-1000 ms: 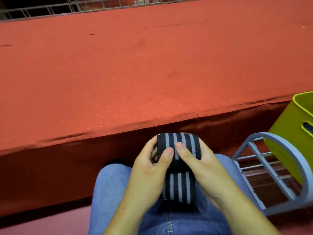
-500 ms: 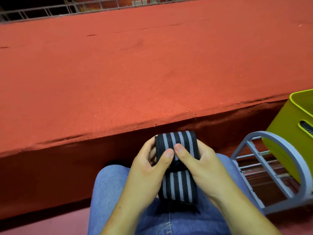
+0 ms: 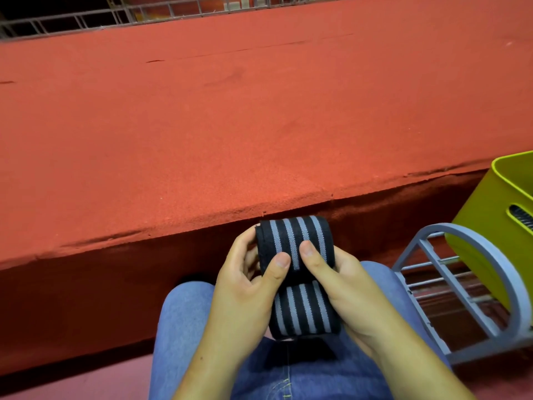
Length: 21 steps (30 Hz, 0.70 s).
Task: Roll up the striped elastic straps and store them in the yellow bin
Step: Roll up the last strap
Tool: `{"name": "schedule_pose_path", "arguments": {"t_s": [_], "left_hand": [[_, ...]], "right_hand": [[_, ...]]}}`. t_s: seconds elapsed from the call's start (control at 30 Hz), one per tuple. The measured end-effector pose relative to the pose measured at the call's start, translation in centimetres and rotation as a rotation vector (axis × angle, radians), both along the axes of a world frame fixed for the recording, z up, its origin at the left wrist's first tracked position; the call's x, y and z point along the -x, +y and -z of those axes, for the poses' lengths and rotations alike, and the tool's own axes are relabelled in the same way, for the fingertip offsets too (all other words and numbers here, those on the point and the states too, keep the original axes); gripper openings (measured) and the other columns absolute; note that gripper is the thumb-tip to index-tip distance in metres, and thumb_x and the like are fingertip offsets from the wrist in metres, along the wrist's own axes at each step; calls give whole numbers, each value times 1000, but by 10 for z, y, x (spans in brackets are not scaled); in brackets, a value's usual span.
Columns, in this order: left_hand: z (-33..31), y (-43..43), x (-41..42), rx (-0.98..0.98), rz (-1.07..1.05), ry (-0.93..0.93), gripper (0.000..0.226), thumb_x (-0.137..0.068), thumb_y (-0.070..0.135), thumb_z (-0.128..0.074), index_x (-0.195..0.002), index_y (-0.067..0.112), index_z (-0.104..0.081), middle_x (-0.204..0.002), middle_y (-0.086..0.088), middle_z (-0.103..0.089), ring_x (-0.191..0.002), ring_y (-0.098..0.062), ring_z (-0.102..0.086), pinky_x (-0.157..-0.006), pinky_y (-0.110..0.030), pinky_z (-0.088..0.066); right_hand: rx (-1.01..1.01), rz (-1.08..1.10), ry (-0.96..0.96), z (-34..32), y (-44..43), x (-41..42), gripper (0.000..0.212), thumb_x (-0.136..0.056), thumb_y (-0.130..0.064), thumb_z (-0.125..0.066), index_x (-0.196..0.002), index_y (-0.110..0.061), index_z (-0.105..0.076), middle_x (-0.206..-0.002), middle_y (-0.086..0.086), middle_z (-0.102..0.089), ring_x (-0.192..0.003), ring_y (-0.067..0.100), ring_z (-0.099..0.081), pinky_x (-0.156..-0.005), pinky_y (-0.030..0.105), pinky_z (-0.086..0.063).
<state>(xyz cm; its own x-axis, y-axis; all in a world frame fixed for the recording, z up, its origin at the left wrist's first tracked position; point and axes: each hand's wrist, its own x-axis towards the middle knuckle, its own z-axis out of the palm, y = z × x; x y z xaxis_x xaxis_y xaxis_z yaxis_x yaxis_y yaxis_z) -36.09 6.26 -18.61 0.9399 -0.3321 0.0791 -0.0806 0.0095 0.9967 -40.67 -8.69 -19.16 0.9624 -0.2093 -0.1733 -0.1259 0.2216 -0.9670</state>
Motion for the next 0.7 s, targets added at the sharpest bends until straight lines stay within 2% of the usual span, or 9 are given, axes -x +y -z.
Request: {"name": "schedule_pose_path", "arguments": {"t_s": [0.17, 0.27, 0.4, 0.57, 0.63, 0.67, 0.7], "left_hand": [[-2, 0, 1, 27, -34, -37, 49, -86, 29, -74, -133, 28, -60, -123, 8, -73, -118, -9, -68, -95, -19, -53], [-3, 0, 2, 41, -45, -46, 52, -86, 25, -75, -135, 27, -59, -123, 8, -73, -117, -9, -68, -94, -18, -53], [-5, -1, 3, 63, -76, -58, 52, -85, 25, -75, -134, 27, -59, -123, 8, -73, -117, -9, -69, -92, -18, -54], [-7, -1, 3, 79, -97, -77, 50, -86, 17, -74, -133, 26, -59, -121, 8, -73, -114, -8, -70, -91, -17, -54], [-9, 0, 1, 84, -148, -104, 49, -87, 16, -73, -133, 25, -58, -121, 7, -73, -113, -8, -70, -90, -16, -53], [-11, 2, -2, 92, -187, -123, 49, -87, 17, -73, -133, 24, -58, -121, 5, -73, -113, -8, -69, -89, -16, -53], [-12, 4, -6, 102, -223, -139, 50, -86, 19, -72, -133, 23, -57, -121, 3, -72, -113, -8, -69, -89, -16, -53]], "right_hand": [[-29, -30, 14, 1, 1, 0, 50, -82, -62, -66, -114, -26, -78, -116, 1, -80, -113, 17, -76, -108, 47, -54], [-46, -35, 23, 1, 1, 0, 53, -83, -59, -66, -118, -21, -77, -117, 1, -80, -114, 16, -75, -109, 46, -54], [-56, -51, 31, 2, 1, 0, 49, -87, -61, -72, -118, -24, -77, -119, 0, -80, -116, 16, -74, -111, 47, -52], [-28, -57, 23, 4, 4, -2, 57, -75, -66, -76, -117, -27, -76, -117, -1, -80, -116, 18, -75, -112, 54, -51], [17, -105, 38, 5, 5, 0, 61, -70, -77, -79, -116, -38, -74, -112, 2, -82, -111, 27, -77, -107, 66, -51], [34, -126, 51, 7, 5, 1, 64, -68, -80, -80, -116, -39, -72, -108, 5, -82, -105, 29, -78, -102, 67, -54], [35, -120, 52, 9, 5, 1, 65, -68, -79, -80, -116, -36, -72, -103, 7, -82, -98, 28, -79, -95, 61, -59]]}}
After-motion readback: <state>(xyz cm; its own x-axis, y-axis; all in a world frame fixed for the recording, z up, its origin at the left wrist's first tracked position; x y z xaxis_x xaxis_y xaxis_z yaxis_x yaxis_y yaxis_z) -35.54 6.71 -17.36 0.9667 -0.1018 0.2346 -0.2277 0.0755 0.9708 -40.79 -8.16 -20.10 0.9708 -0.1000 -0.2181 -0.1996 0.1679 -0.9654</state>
